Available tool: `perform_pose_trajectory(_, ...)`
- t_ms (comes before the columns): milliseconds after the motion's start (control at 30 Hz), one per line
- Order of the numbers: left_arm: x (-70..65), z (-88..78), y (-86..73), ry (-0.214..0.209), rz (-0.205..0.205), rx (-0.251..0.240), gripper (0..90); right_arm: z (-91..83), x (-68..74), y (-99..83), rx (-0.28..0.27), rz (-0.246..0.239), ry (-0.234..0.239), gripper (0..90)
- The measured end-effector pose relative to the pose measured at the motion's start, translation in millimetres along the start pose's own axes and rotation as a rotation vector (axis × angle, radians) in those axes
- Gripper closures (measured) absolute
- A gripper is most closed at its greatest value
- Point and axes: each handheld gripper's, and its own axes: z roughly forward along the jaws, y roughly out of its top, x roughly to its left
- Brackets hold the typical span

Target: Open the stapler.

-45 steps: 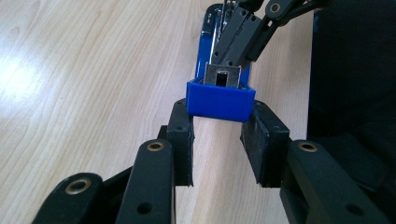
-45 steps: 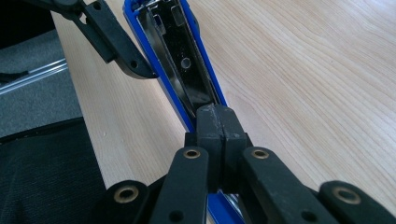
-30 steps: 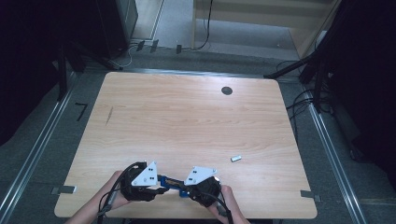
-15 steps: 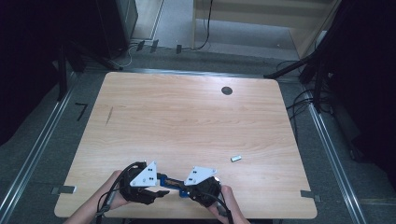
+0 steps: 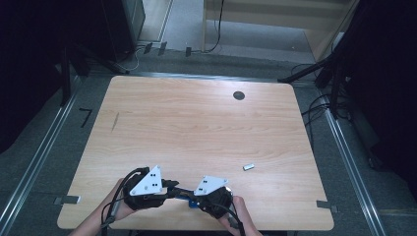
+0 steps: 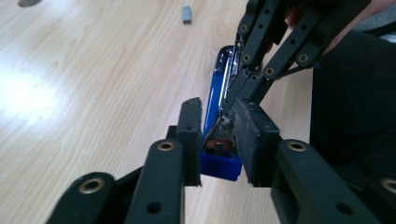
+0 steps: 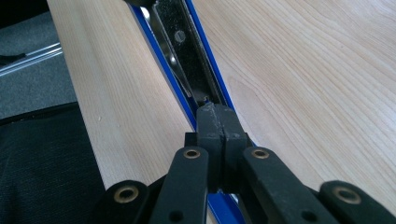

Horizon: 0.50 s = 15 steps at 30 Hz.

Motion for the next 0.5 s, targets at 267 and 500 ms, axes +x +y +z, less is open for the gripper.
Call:
perform_pose_trajectory(267, 1.6, 3.8, -4.8, -0.010, -0.002, 0.037, 75.3, 1.2, 0.4, -0.5, 0.006, 0.002, 0.001, 89.6)
perform_pose_trajectory(500, 1.9, 4.8, -9.6, -0.005, -0.012, 0.039, 74.9, -1.5, -3.7, -2.5, 0.002, 0.023, 0.015, 80.7)
